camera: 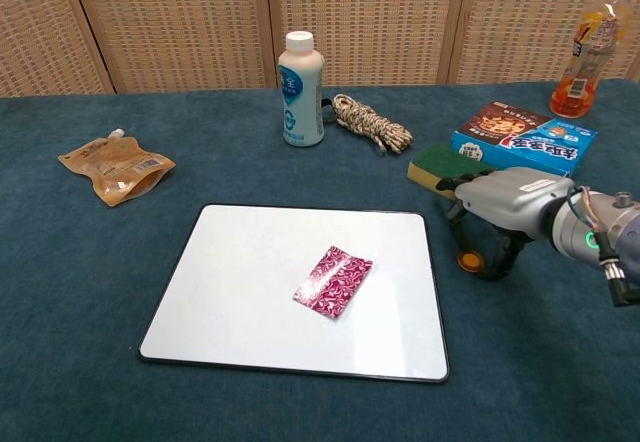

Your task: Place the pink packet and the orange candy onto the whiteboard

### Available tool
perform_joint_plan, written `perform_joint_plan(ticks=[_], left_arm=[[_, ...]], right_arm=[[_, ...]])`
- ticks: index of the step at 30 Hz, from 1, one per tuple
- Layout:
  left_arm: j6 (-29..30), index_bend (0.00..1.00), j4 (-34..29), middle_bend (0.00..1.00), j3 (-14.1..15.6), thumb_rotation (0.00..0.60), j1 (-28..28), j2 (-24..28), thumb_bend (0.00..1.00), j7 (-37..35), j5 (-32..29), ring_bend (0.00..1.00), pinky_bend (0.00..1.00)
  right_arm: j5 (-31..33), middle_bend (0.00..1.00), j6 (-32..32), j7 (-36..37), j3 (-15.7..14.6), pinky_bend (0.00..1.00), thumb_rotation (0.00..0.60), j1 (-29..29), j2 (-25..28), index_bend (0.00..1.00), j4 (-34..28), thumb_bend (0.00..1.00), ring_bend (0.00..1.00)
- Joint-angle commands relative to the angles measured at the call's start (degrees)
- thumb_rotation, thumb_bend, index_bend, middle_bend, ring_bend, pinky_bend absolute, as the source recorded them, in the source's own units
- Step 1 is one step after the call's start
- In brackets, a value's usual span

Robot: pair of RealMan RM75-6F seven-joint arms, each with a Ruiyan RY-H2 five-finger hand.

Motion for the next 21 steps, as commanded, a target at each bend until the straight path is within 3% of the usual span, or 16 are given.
perform_joint_plan(ticks=[1, 12, 21], left_arm=[[0.01, 0.0, 0.0, 0.0, 0.0, 0.6, -0.01, 0.04, 0.05, -0.04, 0.0, 0.0, 0.0], [0.36, 0.0, -0.21, 0.0, 0.04, 0.6, 0.12, 0.41, 0.05, -0.78, 0.27, 0.0, 0.0], [-0.19, 0.0, 0.37, 0.0, -0.35, 0.6, -0.03, 1.25, 0.05, -3.37, -0.44, 0.0, 0.0]], right_arm=[[0.07, 0.0, 0.09, 0.25, 0.39, 0.0, 0.6, 0.02, 0.34, 0.58, -0.92, 0.36, 0.0], [-0.55, 0.0, 2.05, -1.28, 4.44, 0.0, 0.6, 2.67, 2.82, 0.58, -10.4, 0.39, 0.0], [7.78, 0.0, 4.18, -7.77, 8.38, 0.0, 0.6, 8.63, -3.15, 0.58, -11.22, 0.39, 0.0]])
